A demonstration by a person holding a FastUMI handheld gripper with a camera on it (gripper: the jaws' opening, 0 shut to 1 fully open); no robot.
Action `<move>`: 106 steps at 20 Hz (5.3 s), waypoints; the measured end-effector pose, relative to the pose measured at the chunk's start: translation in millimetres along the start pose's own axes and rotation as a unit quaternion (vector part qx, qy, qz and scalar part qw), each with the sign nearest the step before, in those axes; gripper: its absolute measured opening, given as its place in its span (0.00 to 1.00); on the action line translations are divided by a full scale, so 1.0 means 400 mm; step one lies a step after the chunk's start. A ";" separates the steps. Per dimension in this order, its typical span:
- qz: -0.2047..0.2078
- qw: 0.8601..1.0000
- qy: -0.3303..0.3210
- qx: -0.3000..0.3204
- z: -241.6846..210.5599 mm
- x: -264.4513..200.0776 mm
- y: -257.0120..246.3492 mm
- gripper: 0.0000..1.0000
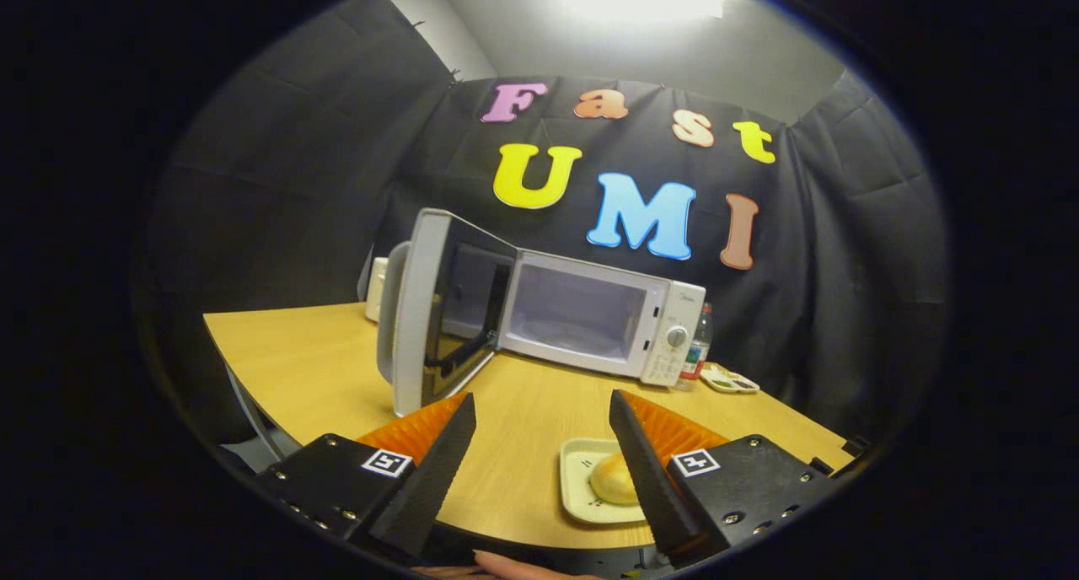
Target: Open the microwave, put the food inside, and close the microwave door.
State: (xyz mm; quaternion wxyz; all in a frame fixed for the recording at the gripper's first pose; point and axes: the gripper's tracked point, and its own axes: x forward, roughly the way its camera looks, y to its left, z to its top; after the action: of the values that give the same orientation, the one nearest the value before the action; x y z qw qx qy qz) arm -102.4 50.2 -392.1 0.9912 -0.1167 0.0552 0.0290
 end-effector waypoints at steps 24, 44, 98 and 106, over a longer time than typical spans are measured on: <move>0.053 0.984 0.147 0.090 -0.256 0.130 -0.158 0.82; 0.099 0.989 0.059 0.097 0.117 0.361 -0.186 0.69; 0.072 0.938 0.055 0.336 0.163 1.033 -0.085 0.69; 0.052 0.941 0.057 0.329 0.144 1.084 -0.108 0.69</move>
State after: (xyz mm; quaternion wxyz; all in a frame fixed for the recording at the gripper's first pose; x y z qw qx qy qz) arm 336.7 41.0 -376.9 0.9666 0.2180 0.1236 0.0538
